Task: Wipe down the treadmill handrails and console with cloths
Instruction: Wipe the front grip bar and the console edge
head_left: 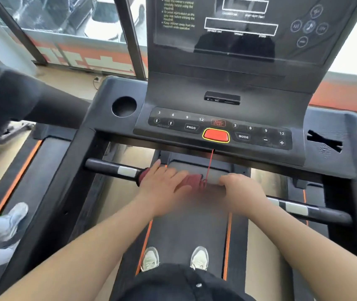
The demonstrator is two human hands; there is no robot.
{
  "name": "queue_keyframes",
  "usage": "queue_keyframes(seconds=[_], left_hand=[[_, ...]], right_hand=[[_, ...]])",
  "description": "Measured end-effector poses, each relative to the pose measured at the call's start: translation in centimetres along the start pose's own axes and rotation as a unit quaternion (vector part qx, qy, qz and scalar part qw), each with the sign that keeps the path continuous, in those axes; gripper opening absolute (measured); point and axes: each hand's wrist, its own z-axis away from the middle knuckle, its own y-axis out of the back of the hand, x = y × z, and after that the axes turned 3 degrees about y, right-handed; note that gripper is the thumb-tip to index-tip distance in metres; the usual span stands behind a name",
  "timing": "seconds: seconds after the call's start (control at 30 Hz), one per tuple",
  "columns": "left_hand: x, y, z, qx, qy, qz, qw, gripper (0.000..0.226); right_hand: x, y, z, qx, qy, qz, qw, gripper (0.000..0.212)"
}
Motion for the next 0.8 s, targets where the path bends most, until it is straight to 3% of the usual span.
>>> queue_keyframes(seconds=[0.1, 0.2, 0.3, 0.37, 0.43, 0.53, 0.67, 0.8], left_hand=[[-1.6, 0.9, -0.4, -0.006, 0.068, -0.054, 0.996, 0.069], [3.4, 0.6, -0.2, 0.011, 0.154, -0.041, 0.987, 0.06], [6.9, -1.5, 0.7, 0.107, 0.106, 0.074, 0.986, 0.044], [4.9, -1.6, 0.8, 0.117, 0.049, 0.065, 0.99, 0.046], [1.6, -0.3, 0.1, 0.063, 0.025, 0.013, 0.998, 0.047], [-1.1, 2.4, -1.3, -0.015, 0.089, -0.089, 0.992, 0.041], [0.6, 2.9, -3.7, -0.069, 0.19, -0.051, 0.978, 0.038], [6.1, 0.8, -1.8, 0.05, 0.148, 0.041, 0.987, 0.048]], right_hand=[[0.4, 0.3, 0.0, -0.001, 0.019, 0.007, 1.0, 0.036], [0.3, 0.1, -0.2, 0.012, 0.031, 0.001, 0.999, 0.035], [0.5, 0.1, -0.1, 0.016, 0.04, 0.007, 0.999, 0.037], [0.7, 0.1, 0.0, 0.015, 0.042, 0.004, 0.999, 0.038], [0.8, 0.1, -0.1, 0.012, 0.045, 0.002, 0.999, 0.039], [1.0, 0.2, -0.3, 0.007, 0.041, -0.009, 0.999, 0.041], [1.0, 0.1, -0.4, 0.007, 0.03, -0.008, 0.999, 0.04], [0.8, 0.0, -0.4, 0.011, 0.025, -0.006, 1.0, 0.038]])
